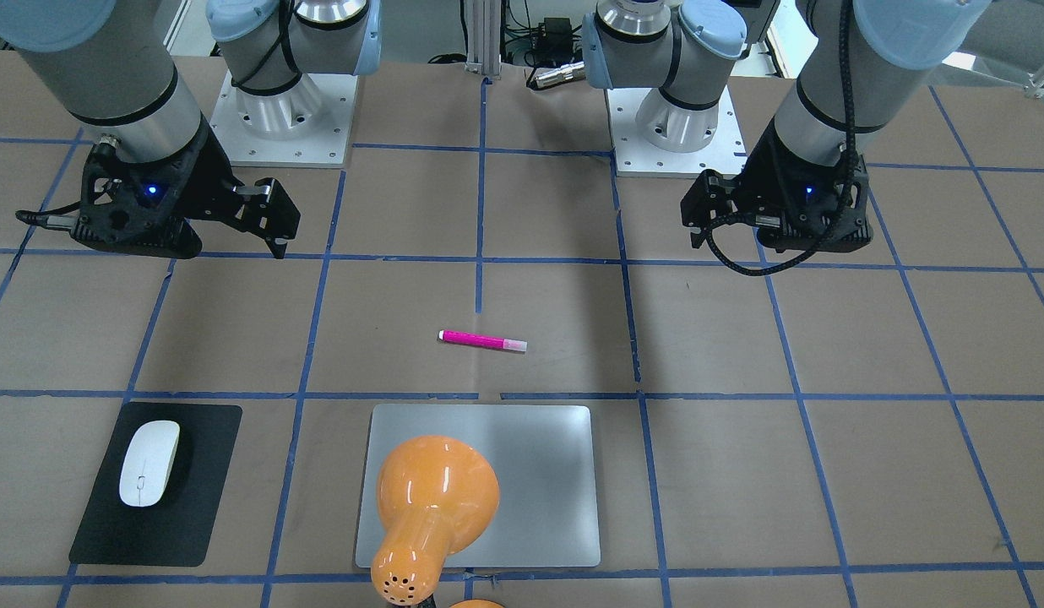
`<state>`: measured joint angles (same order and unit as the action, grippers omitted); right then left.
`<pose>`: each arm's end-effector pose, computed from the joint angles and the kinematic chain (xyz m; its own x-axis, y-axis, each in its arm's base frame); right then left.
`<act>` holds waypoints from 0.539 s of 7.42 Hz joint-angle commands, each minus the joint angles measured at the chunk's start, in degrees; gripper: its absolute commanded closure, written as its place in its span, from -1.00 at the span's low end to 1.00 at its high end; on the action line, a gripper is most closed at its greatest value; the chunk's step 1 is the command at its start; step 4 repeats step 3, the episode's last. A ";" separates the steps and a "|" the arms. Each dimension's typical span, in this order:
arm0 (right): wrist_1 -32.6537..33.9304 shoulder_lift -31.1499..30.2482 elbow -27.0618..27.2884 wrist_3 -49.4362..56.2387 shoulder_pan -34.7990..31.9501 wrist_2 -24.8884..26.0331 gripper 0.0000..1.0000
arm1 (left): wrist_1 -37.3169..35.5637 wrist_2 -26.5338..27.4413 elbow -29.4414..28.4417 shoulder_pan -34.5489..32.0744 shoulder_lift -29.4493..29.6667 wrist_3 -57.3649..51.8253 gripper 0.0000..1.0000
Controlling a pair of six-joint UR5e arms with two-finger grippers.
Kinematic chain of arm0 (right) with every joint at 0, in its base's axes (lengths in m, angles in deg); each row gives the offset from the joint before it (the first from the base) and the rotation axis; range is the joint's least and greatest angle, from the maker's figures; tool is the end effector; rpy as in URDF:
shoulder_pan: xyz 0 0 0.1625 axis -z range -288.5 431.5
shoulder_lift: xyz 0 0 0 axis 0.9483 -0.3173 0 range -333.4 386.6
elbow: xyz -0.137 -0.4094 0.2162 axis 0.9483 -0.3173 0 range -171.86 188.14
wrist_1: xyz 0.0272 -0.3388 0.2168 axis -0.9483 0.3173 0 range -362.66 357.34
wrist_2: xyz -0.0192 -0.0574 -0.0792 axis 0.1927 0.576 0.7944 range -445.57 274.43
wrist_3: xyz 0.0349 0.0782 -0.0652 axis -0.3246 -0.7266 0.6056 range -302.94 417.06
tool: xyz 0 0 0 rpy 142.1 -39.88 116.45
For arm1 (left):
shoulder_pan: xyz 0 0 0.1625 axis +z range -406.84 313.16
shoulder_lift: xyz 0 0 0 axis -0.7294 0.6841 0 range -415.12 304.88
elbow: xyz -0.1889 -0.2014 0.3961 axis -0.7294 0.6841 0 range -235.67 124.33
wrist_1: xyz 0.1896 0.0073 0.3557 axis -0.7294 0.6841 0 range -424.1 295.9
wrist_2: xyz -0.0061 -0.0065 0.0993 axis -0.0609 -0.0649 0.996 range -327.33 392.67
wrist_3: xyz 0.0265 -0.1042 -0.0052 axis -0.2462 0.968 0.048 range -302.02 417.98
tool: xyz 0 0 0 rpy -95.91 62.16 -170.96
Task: Place pen and mouse around notebook
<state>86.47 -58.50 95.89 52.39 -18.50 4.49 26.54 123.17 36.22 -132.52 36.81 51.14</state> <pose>0.1331 -0.5142 0.5124 -0.9967 0.0812 0.0060 0.0814 0.9948 0.0611 -0.0953 -0.4954 0.5047 -0.9990 0.0444 0.0007 0.0443 0.9959 0.0783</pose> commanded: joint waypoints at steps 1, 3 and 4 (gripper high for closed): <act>0.08 0.03 0.05 0.01 0.00 -0.06 -1.00 | -0.02 0.03 0.04 -0.01 -0.17 -0.10 -1.00; -0.01 0.03 0.05 0.01 0.00 0.02 -1.00 | -0.11 0.12 -0.05 -0.01 -0.17 -0.10 -1.00; -0.01 0.03 0.05 0.01 0.00 0.02 -1.00 | -0.11 0.12 -0.05 -0.01 -0.17 -0.10 -1.00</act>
